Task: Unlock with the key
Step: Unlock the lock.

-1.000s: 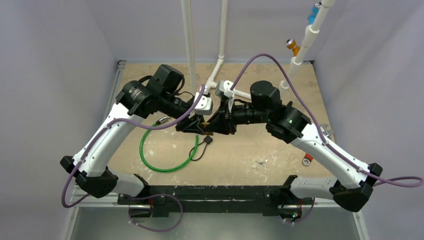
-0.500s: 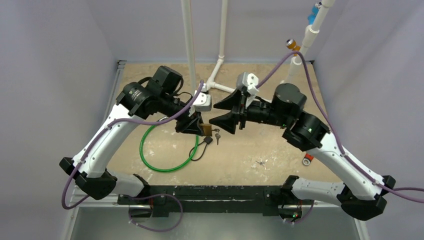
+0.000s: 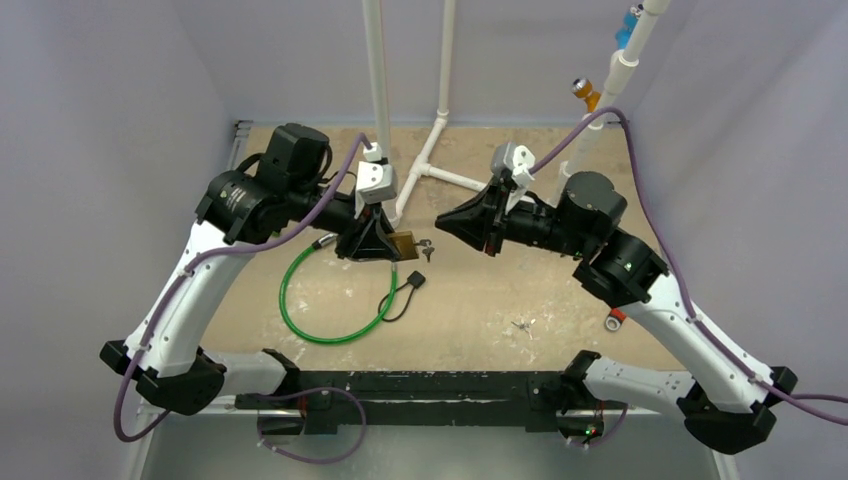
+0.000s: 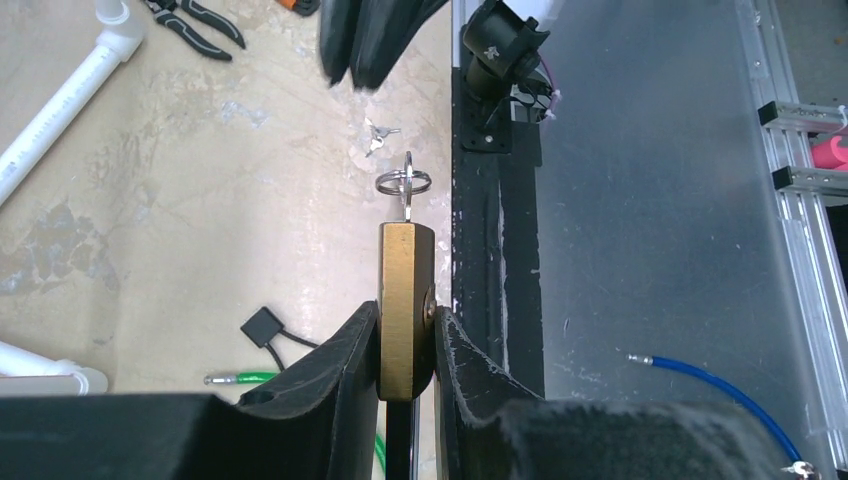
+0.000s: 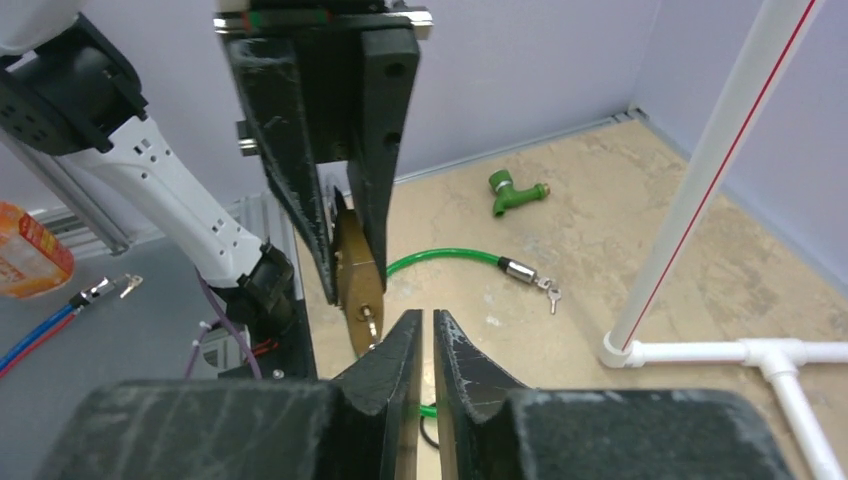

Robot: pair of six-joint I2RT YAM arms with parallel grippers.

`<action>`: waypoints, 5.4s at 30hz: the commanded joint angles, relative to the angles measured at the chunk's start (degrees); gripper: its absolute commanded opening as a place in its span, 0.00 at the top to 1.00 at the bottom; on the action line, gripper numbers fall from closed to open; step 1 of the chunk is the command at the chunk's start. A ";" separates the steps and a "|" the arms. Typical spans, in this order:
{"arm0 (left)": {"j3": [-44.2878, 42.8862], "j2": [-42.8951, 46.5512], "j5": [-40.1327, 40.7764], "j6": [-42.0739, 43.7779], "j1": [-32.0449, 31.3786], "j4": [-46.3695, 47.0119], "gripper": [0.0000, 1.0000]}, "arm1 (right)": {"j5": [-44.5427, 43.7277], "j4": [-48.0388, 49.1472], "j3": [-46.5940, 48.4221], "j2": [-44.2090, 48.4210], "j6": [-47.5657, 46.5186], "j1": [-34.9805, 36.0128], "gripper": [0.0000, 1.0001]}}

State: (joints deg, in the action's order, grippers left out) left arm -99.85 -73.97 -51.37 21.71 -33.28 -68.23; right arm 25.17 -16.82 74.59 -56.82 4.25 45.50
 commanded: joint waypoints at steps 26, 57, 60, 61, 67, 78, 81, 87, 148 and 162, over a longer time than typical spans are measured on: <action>-3.12 0.73 14.73 -12.99 0.29 13.03 1.00 | -36.68 2.72 2.26 -9.69 2.48 7.85 1.00; -0.80 1.26 18.25 -11.23 -0.52 12.19 1.00 | -53.01 8.27 4.92 -14.71 -8.94 21.55 1.00; -1.38 1.21 19.20 -11.35 -0.54 12.47 1.00 | -52.33 8.38 4.54 -14.81 -7.91 22.56 1.00; -1.69 1.14 19.47 -11.49 -0.52 12.51 1.00 | -52.05 8.50 4.40 -14.81 -6.84 22.76 1.00; -3.51 0.45 19.31 -13.79 -0.55 13.79 1.00 | -49.54 10.60 3.71 -16.21 -0.48 23.66 1.00; -4.81 0.36 14.88 -9.36 -0.05 12.10 1.00 | -45.65 9.01 3.39 -14.31 -0.32 22.29 0.93; -4.06 1.71 11.04 -5.78 -0.06 10.30 1.00 | -38.84 6.91 2.39 -8.99 -0.62 15.36 0.75; -4.70 2.72 4.08 -0.19 -0.04 5.78 1.00 | -18.98 7.66 -2.38 0.09 -1.42 5.03 0.44; -10.29 2.60 8.13 5.32 -0.19 6.77 1.00 | 24.31 20.63 -3.43 -13.67 21.06 -5.58 1.00; -9.61 4.39 14.03 13.28 -4.53 6.44 1.00 | 27.02 26.26 -3.14 -17.60 31.55 -5.58 1.00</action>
State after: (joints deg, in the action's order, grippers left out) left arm -107.50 -71.96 -32.80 31.83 -35.94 -73.65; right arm 51.37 8.93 70.48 -73.12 32.23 39.18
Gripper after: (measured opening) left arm 0.207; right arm 0.019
